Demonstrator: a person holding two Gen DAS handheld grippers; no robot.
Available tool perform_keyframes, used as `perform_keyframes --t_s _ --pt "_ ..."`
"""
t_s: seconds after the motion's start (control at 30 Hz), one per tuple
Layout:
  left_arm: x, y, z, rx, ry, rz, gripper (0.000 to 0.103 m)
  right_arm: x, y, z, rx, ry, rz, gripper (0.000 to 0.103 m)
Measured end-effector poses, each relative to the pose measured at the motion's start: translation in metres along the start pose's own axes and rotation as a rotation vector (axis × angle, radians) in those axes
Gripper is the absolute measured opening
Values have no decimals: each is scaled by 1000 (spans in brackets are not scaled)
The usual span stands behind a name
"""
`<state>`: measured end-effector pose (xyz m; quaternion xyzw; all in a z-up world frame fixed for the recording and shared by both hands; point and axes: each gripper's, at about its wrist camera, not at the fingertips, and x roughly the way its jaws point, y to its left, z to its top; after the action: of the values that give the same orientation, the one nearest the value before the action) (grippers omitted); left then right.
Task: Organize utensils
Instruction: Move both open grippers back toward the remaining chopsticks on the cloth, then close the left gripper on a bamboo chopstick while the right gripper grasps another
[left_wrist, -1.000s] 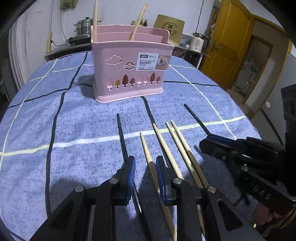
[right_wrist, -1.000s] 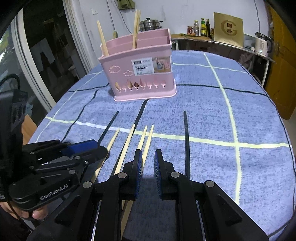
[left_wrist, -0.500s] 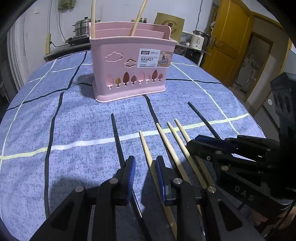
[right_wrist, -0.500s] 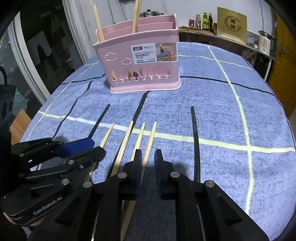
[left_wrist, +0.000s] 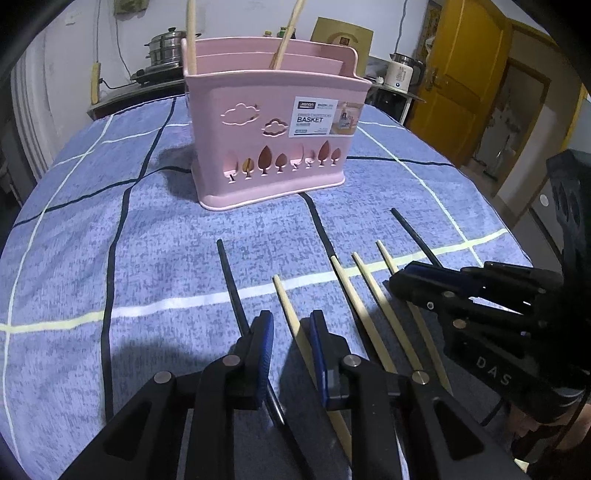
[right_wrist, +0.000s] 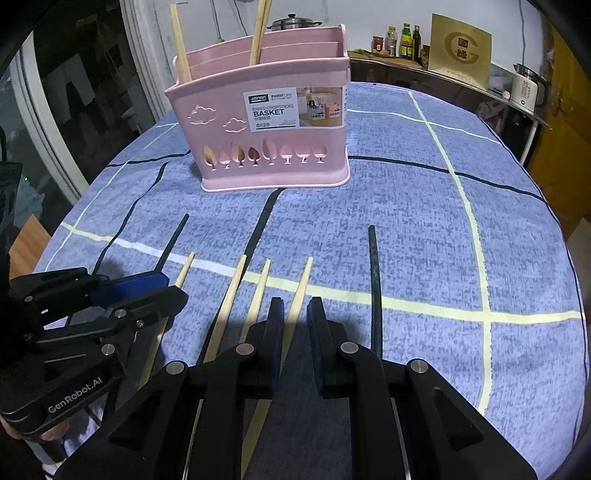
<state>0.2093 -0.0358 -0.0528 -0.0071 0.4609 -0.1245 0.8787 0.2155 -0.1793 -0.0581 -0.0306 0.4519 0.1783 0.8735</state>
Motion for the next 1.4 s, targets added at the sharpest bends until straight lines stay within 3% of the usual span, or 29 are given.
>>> perform_keyframes --t_s 0.27,0.77,0.9,1.17,1.4 --pt "-5 3 2 13 -29 -18 20 1 -3 0 10 -4 17 14" --pt "12 -5 13 30 10 2 20 5 -8 8 12 -5 19 10" --pt "13 -7 16 41 9 41 9 7 -8 11 4 -5 9 8" --pt "12 -5 20 27 16 28 6 4 -7 14 4 -9 21 7" --pt "-10 -3 30 33 -28 16 6 -17 -10 22 13 -66 45 6"
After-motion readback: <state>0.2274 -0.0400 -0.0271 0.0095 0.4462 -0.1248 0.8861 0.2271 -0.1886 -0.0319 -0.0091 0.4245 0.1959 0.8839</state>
